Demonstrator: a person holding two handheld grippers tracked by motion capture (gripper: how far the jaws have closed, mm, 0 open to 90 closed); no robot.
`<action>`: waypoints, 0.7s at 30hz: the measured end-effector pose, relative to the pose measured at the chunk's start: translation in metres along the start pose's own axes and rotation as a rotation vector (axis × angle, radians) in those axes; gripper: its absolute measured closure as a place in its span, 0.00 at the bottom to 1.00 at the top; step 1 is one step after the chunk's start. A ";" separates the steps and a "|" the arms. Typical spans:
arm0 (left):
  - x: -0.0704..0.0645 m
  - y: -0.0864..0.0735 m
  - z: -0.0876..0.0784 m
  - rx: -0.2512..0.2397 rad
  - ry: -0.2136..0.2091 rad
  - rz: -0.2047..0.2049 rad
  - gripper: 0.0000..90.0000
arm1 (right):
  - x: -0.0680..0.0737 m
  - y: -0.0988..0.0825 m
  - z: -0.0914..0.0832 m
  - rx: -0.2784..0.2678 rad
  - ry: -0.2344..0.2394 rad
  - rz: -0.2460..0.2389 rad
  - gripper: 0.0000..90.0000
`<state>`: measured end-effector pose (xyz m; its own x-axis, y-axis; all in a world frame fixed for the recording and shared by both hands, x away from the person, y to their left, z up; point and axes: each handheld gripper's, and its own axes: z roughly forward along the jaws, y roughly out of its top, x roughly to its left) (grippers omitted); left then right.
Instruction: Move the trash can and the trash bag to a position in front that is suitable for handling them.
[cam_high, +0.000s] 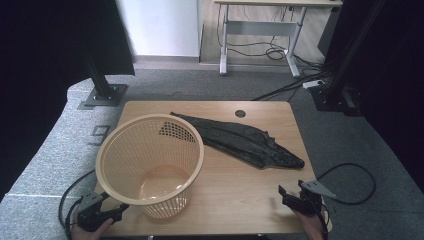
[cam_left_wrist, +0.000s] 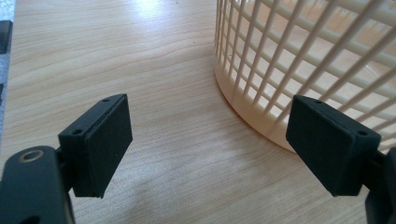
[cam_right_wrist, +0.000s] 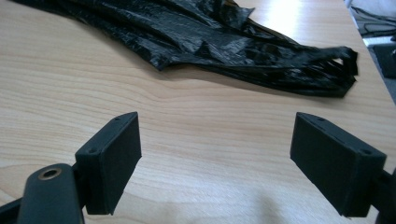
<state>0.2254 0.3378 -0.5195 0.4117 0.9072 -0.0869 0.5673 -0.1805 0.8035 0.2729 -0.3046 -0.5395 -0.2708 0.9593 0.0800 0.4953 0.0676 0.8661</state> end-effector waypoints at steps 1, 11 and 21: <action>0.000 0.000 0.000 0.000 0.000 0.000 0.16 | 0.000 0.000 0.000 0.000 0.000 0.000 0.18; -0.012 -0.009 -0.020 -0.035 -0.104 0.100 0.17 | 0.001 0.001 0.001 0.008 0.038 -0.023 0.18; -0.026 0.019 -0.009 -0.086 -0.352 0.172 0.15 | 0.005 0.000 0.000 0.005 0.072 -0.070 0.17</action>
<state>0.2195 0.3145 -0.4964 0.7235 0.6777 -0.1312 0.4130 -0.2726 0.8690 0.2713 -0.2998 -0.5390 -0.3633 0.9301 0.0544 0.4773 0.1357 0.8682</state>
